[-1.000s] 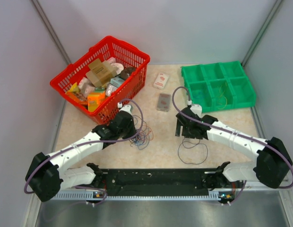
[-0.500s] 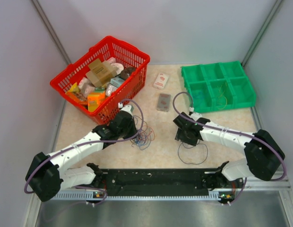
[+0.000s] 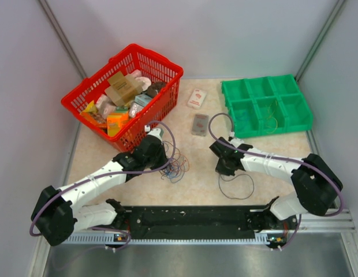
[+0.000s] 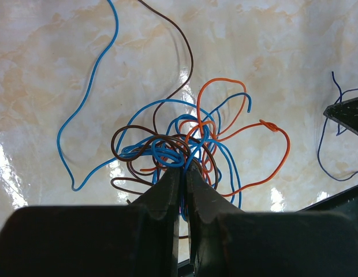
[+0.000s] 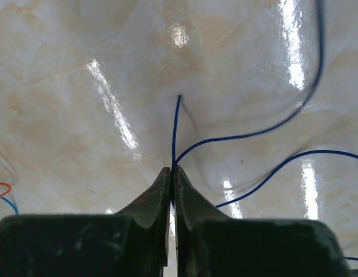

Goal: Untangle the cables

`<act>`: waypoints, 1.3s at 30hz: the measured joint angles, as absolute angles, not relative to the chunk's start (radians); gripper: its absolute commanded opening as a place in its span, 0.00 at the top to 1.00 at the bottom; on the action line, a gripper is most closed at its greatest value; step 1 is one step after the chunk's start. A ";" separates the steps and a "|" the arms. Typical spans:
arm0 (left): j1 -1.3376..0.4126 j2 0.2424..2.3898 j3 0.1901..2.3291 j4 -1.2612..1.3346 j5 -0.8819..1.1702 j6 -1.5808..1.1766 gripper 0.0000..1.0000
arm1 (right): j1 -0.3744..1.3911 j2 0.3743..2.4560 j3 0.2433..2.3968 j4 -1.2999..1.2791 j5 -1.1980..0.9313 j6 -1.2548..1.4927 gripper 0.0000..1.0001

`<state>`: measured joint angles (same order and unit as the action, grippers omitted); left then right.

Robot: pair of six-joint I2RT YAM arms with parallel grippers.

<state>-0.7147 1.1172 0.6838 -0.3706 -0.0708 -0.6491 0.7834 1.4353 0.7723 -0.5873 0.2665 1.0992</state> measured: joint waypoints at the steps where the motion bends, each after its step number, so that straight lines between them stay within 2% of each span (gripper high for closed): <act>1: -0.715 1.117 0.684 -0.371 -0.071 -0.649 0.90 | 0.783 1.435 0.772 -0.586 0.268 1.095 1.00; 8: -0.715 1.117 0.684 -0.367 -0.070 -0.649 0.90 | 0.709 1.292 0.772 -0.542 0.256 0.983 1.00; 16: -0.715 1.108 0.684 -0.366 -0.062 -0.640 0.90 | 0.312 1.005 0.882 -0.519 0.212 0.767 1.00; 20: -0.715 1.103 0.679 -0.347 -0.041 -0.628 0.90 | 0.112 1.010 1.069 -0.516 0.197 0.693 1.00; 26: -0.714 1.104 0.661 -0.311 0.016 -0.616 0.90 | -0.066 1.157 1.351 -0.493 0.144 0.652 1.00; 30: -0.714 1.104 0.648 -0.289 0.038 -0.603 0.90 | -0.086 1.224 1.398 -0.488 -0.010 0.646 1.00; 33: -0.714 1.104 0.643 -0.284 0.046 -0.598 0.90 | -0.062 1.225 1.327 -0.491 -0.143 0.625 1.00; 39: -0.714 1.118 0.643 -0.265 0.070 -0.596 0.90 | 0.092 1.179 1.184 -0.542 -0.343 0.548 1.00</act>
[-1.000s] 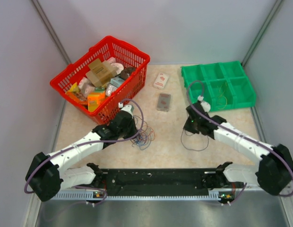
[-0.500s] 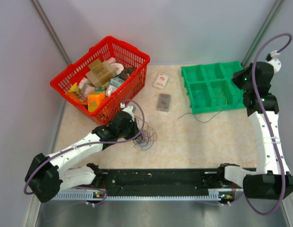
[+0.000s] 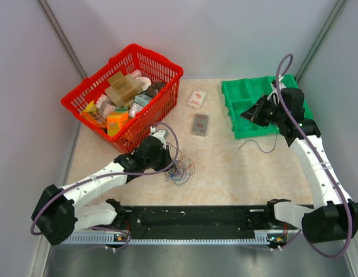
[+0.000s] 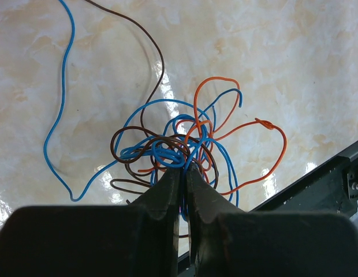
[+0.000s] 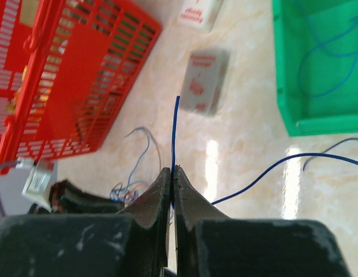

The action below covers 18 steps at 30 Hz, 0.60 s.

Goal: Untangle the cables

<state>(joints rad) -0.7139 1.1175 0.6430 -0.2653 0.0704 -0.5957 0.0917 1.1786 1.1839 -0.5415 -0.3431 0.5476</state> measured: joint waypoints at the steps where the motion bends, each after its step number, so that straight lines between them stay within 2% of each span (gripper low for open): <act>1: -0.714 1.124 0.643 -0.265 0.075 -0.595 0.90 | 0.104 1.154 1.156 -0.536 -0.376 0.547 1.00; 7: -0.714 1.144 0.643 -0.263 0.094 -0.599 0.90 | 0.117 1.100 1.001 -0.503 -0.464 0.577 1.00; 10: -0.714 1.144 0.643 -0.261 0.102 -0.607 0.89 | 0.275 1.134 0.981 -0.526 -0.390 0.561 1.00; 13: -0.714 1.144 0.643 -0.260 0.108 -0.613 0.89 | 0.464 1.140 0.974 -0.480 -0.412 0.575 1.00; 18: -0.714 1.167 0.644 -0.259 0.116 -0.625 0.89 | 0.474 1.184 0.949 -0.389 -0.393 0.615 1.00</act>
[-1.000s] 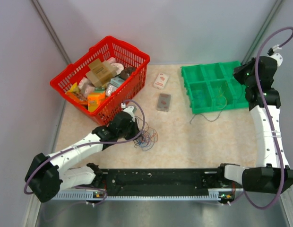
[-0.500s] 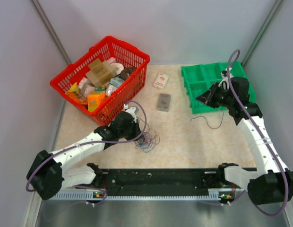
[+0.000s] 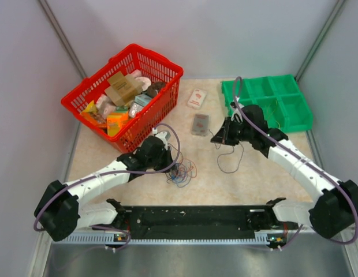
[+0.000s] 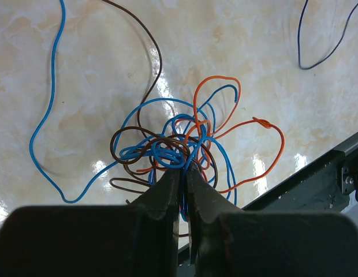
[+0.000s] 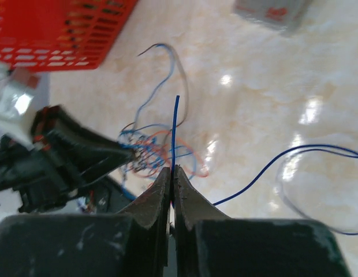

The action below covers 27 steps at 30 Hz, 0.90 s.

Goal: Untangle the cables

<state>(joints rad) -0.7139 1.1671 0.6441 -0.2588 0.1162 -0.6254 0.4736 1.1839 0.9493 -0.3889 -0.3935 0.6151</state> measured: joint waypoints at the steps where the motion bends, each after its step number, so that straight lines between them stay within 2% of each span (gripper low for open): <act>1: -0.714 1.170 0.645 -0.259 0.117 -0.626 0.89 | 0.463 1.203 0.949 -0.390 -0.374 0.611 0.99; 7: -0.714 1.165 0.645 -0.262 0.115 -0.626 0.89 | 0.385 1.436 0.958 -0.483 -0.226 0.518 0.93; 14: -0.714 1.161 0.645 -0.262 0.117 -0.626 0.89 | 0.430 1.577 0.962 -0.517 -0.183 0.472 0.69; 18: -0.714 1.161 0.645 -0.262 0.117 -0.625 0.89 | 0.445 1.608 0.981 -0.495 -0.179 0.481 0.48; 19: -0.714 1.161 0.645 -0.262 0.117 -0.625 0.89 | 0.445 1.611 0.984 -0.490 -0.179 0.488 0.45; 27: -0.714 1.164 0.645 -0.262 0.117 -0.625 0.89 | 0.509 1.627 0.992 -0.463 -0.150 0.495 0.47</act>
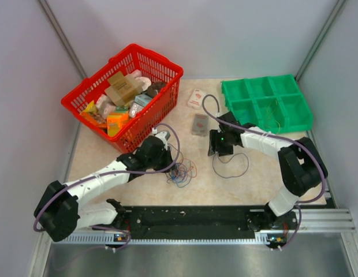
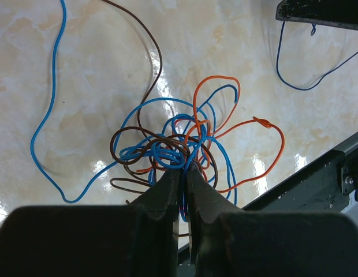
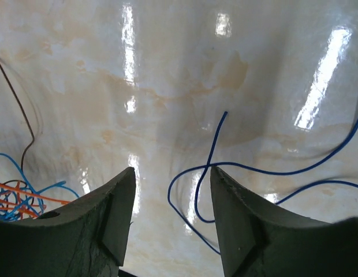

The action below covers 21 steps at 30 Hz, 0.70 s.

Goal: Untangle the cables

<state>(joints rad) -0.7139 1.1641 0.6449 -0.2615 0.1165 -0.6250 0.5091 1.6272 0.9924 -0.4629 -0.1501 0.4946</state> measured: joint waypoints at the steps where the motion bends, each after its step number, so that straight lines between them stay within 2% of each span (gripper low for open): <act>1: -0.714 1.167 0.645 -0.262 0.117 -0.625 0.89 | 0.521 1.639 0.999 -0.461 -0.136 0.495 0.48; 3: -0.714 1.171 0.645 -0.262 0.117 -0.625 0.89 | 0.546 1.661 1.011 -0.457 -0.099 0.495 0.51; 7: -0.714 1.171 0.645 -0.262 0.116 -0.625 0.89 | 0.606 1.703 1.037 -0.464 0.015 0.521 0.72; 12: -0.714 1.169 0.645 -0.262 0.115 -0.624 0.89 | 0.680 1.762 1.087 -0.500 0.176 0.578 0.78; 15: -0.713 1.167 0.645 -0.262 0.115 -0.620 0.89 | 0.720 1.805 1.138 -0.537 0.256 0.601 0.74; 17: -0.713 1.165 0.645 -0.262 0.115 -0.619 0.89 | 0.746 1.828 1.169 -0.559 0.299 0.612 0.77; 18: -0.713 1.164 0.645 -0.262 0.116 -0.618 0.89 | 0.758 1.836 1.178 -0.564 0.315 0.617 0.80; 20: -0.713 1.160 0.645 -0.262 0.115 -0.618 0.89 | 0.776 1.842 1.185 -0.569 0.343 0.631 1.00; 21: -0.713 1.158 0.645 -0.261 0.115 -0.617 0.89 | 0.782 1.844 1.185 -0.566 0.351 0.640 1.00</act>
<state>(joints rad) -0.7128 1.1584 0.6449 -0.2611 0.1150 -0.6174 0.7818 1.8439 1.1851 -0.5659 0.3508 0.6399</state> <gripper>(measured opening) 0.114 0.140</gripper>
